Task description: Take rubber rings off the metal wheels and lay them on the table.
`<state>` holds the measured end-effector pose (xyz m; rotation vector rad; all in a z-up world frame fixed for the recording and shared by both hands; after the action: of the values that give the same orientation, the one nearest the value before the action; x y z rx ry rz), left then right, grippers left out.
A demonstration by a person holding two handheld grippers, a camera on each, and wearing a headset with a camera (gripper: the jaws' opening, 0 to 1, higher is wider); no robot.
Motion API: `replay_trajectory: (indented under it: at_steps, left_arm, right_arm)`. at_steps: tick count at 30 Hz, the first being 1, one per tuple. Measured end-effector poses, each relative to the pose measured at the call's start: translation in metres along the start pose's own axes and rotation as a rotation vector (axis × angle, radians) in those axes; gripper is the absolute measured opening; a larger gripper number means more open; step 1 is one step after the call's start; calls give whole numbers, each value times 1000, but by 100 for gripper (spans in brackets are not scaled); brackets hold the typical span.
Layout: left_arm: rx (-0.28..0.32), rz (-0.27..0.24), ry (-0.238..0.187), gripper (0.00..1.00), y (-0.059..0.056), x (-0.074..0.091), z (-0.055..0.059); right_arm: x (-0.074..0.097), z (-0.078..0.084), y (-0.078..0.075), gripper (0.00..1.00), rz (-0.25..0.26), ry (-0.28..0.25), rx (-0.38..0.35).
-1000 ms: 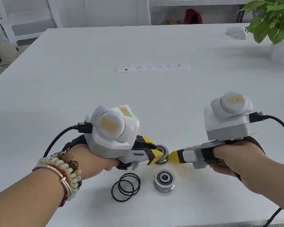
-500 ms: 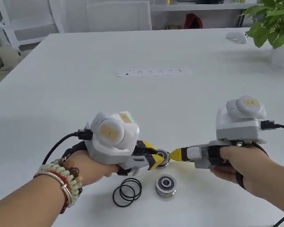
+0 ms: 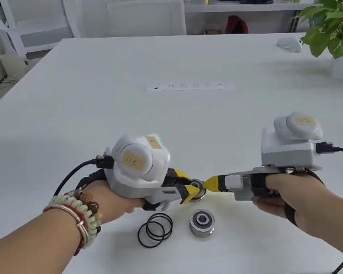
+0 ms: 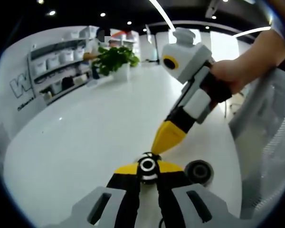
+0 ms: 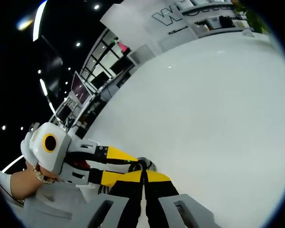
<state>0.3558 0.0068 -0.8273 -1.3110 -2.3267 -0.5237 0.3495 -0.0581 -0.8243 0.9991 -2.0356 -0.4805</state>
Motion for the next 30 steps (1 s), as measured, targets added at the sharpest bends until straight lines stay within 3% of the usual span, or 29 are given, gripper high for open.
replay_trajectory:
  at_steps: [20, 27, 30]
  left_arm:
    - [2, 4, -13, 14, -1, 0, 0]
    - [4, 5, -17, 14, -1, 1, 1]
    - [8, -1, -18, 14, 1, 1, 1]
  right_arm:
    - [-1, -1, 7, 0, -23, 19, 59]
    - [-1, -2, 11, 0, -57, 15, 56]
    - [-1, -3, 19, 0, -116, 7, 46]
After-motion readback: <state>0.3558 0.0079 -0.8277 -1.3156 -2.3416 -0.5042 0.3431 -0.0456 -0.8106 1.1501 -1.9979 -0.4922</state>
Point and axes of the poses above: the centre of the closed fingertips' face, and the gripper's own axes: x roughly backward along the fingers, y roughly to its left, z roughly out of its underside, the point moved 4 cm from there along x, roughly backward along the fingers, and after that the axes turned 3 degrees about -z, right-handed, at the moved point
